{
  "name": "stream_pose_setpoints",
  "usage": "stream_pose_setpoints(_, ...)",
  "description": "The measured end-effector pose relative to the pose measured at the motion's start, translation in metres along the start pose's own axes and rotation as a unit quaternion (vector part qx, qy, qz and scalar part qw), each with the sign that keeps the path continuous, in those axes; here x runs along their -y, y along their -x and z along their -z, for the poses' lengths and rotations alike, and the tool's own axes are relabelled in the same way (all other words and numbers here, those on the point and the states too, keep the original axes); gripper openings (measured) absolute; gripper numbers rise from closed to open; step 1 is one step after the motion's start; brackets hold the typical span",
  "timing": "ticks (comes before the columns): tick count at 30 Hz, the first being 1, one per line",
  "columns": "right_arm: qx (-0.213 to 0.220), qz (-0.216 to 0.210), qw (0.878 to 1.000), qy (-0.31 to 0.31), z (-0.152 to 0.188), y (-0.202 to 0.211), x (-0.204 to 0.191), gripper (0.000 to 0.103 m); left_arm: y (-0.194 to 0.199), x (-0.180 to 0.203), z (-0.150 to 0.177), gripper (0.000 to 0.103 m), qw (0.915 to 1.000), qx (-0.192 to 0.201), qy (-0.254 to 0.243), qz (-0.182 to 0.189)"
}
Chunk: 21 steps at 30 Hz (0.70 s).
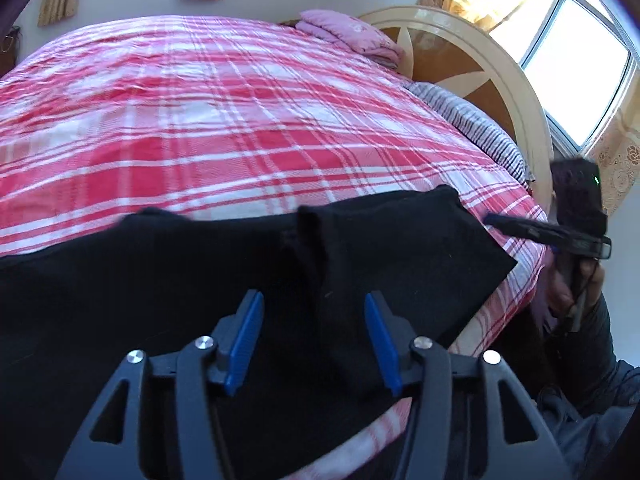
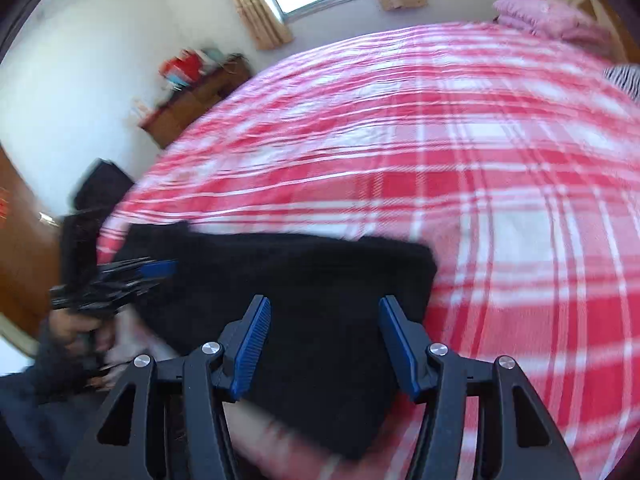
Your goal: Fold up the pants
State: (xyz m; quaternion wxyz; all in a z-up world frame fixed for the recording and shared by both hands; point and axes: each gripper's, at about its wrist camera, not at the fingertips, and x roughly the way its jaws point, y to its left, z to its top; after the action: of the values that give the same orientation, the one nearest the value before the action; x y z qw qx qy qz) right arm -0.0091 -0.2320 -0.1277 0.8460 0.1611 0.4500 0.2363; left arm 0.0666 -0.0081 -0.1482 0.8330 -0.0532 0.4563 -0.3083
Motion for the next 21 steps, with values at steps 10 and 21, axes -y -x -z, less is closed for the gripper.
stream_pose_setpoints(10,-0.014,-0.017,1.000,-0.021,0.027,0.002,0.008,0.059,0.073,-0.086,0.020,0.069,0.9884,0.054,0.076,-0.120)
stream_pose_setpoints(21,0.002,-0.012,1.000,-0.006,0.027,-0.009,-0.008,0.060,0.156,-0.189,0.050,0.072,0.9376,0.124,0.156,-0.285)
